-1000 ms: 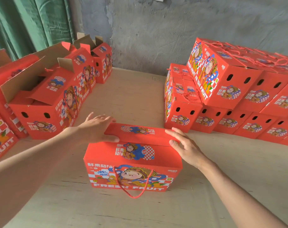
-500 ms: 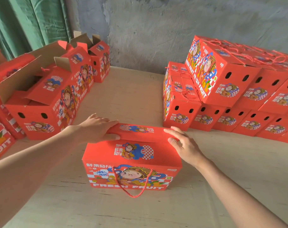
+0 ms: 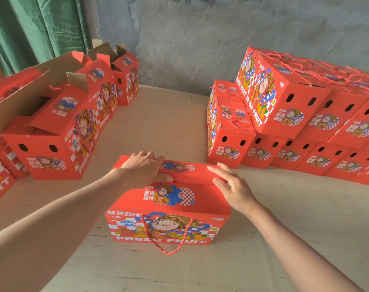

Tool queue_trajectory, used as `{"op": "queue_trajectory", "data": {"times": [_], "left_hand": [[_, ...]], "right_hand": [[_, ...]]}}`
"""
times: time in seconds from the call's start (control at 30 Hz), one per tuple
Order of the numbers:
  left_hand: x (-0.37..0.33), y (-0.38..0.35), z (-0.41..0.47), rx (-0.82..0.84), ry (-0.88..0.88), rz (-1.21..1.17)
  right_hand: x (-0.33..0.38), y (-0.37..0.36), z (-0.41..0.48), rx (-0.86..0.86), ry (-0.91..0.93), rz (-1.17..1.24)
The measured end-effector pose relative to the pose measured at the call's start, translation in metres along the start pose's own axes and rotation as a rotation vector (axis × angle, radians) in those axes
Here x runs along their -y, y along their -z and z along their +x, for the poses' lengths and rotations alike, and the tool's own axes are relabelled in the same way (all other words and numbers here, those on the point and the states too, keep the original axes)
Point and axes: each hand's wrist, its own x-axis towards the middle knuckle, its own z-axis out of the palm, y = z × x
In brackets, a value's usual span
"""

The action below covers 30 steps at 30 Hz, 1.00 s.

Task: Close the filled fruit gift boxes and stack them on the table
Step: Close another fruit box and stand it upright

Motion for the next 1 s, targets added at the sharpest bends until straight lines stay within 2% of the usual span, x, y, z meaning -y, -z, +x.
{"op": "queue_trajectory", "data": {"times": [0.47,0.53,0.67,0.73,1.0], "left_hand": [[0.001,-0.001,-0.003,-0.007,0.002,0.007],[0.002,-0.001,-0.002,0.020,0.000,-0.005],[0.001,0.000,-0.003,0.038,0.009,-0.028],[0.000,-0.001,-0.004,0.032,0.014,-0.017],[-0.006,-0.013,-0.009,-0.038,0.067,-0.053]], "right_hand": [[0.004,0.002,-0.001,0.028,-0.005,0.036],[0.007,0.011,0.003,0.072,-0.022,-0.042],[0.028,0.010,0.011,0.184,0.102,-0.434],[0.039,-0.004,0.006,0.242,0.104,-0.453],[0.038,-0.015,0.002,0.269,0.050,-0.471]]}}
